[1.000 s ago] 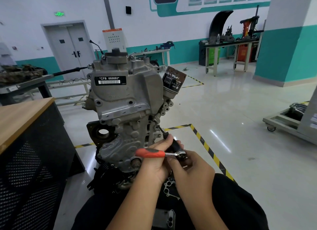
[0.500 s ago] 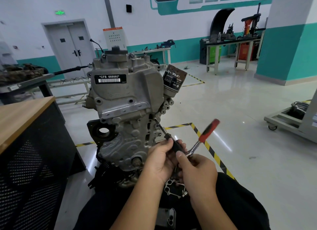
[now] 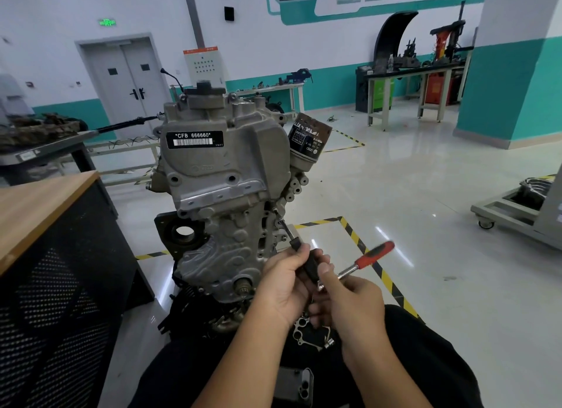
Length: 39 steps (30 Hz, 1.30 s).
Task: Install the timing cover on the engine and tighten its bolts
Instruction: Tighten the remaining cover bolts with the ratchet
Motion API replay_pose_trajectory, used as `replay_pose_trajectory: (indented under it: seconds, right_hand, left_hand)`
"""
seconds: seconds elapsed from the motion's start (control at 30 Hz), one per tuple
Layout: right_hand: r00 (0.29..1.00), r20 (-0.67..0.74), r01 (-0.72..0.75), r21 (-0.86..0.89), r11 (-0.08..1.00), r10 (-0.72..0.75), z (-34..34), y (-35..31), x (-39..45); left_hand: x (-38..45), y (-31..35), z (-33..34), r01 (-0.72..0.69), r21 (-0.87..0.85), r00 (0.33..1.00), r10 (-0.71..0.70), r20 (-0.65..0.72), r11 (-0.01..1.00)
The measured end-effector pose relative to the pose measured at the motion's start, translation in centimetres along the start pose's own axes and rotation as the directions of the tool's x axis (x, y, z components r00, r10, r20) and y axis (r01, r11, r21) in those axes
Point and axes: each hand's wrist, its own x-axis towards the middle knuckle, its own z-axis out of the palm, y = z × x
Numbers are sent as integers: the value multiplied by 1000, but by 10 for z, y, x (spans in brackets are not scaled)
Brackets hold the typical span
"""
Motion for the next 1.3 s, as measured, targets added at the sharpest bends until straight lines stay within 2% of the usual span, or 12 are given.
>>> replay_pose_trajectory:
  seconds: [0.2,0.37,0.47,0.67,0.73,0.83,0.9,0.97,1.03,1.13,1.2,1.3]
  right_hand:
    - [815,-82,472,-480,740,-573,0,4,-5]
    - [966,-159,211,22,977,-205,-3,-2,-1]
    - [991,7,-122,394,911,130,-6,-9,5]
    - [850,76,512,-348,785,-521,-6,1,0]
    - [846,51,515,-335,789,-530,-2,7,-2]
    - [975,-125,190,51,980,-182,0,2,-1]
    - [983,76,-183,446,876,167,-2,-6,2]
    - [948,209,-308,421,853,239,-4,-10,2]
    - [995,98,11,115,993,-22,-5,-4,4]
    - [795,86,568,-455,686,-600,-10,-5,6]
    - [771,43,588,-431,684,-635,-5,-2,2]
    - [949,-120,291,-23,956,-292,9,-2,-5]
  left_hand:
    - [2,-7,4,-27,-10,999,26,-23,1000]
    - [-1,-4,5,-33,-32,999,33,-2,999]
    - [-3,2,1,-42,-78,997,47,65,996]
    - [0,3,-1,-51,13,999,51,9,999]
    - [2,1,-2,-51,44,999,52,-17,998]
    - [1,1,-2,-8,-29,1000,9,29,1000]
    - [-1,4,-2,8,-42,999,-5,53,999]
    - [-1,6,-3,-12,-27,999,13,36,1000]
    - [0,7,-3,-28,-27,999,29,18,999]
    - [1,3,-3,-26,1,1000,26,-11,1000]
    - [1,3,-2,-15,21,1000,16,-17,1000]
    - [1,3,-3,46,-46,998,-44,42,998]
